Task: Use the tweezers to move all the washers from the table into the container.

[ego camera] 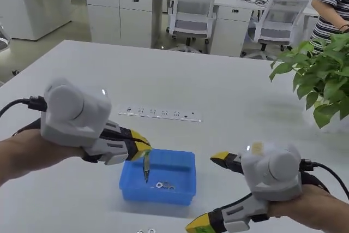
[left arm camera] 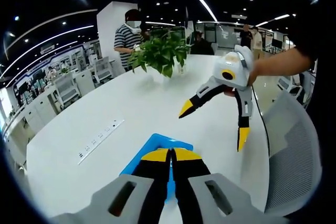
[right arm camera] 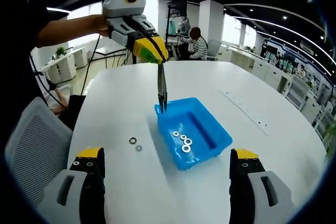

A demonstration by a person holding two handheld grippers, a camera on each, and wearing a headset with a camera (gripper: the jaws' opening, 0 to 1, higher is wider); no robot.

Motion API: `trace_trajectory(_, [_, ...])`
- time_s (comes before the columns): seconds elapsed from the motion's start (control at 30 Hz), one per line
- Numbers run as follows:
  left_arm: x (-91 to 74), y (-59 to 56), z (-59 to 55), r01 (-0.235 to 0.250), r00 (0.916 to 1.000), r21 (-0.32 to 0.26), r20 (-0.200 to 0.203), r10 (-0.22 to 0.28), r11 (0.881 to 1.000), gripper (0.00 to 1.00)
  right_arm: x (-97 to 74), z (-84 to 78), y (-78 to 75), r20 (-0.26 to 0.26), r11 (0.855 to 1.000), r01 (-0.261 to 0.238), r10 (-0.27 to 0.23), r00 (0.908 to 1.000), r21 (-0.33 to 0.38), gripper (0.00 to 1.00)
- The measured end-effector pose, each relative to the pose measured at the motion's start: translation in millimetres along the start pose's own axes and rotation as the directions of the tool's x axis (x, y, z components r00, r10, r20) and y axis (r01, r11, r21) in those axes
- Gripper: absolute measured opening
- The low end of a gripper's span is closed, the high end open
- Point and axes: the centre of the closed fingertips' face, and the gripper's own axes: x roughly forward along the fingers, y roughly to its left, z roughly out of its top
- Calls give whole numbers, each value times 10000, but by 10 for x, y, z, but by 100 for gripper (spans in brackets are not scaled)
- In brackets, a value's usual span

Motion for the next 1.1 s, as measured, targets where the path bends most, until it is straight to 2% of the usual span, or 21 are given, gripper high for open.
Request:
trace_trajectory(0.43, [-37, -156, -6, 249, 9997, 44, -23, -249, 9997, 5, -78, -80, 92, 191, 9999, 87, -89, 9998, 112, 100])
trace_trajectory(1.1, [74, -369, -243, 640, 9979, -82, -51, -640, 9979, 5, -141, -189, 179, 311, 9993, 250, -258, 9992, 283, 99])
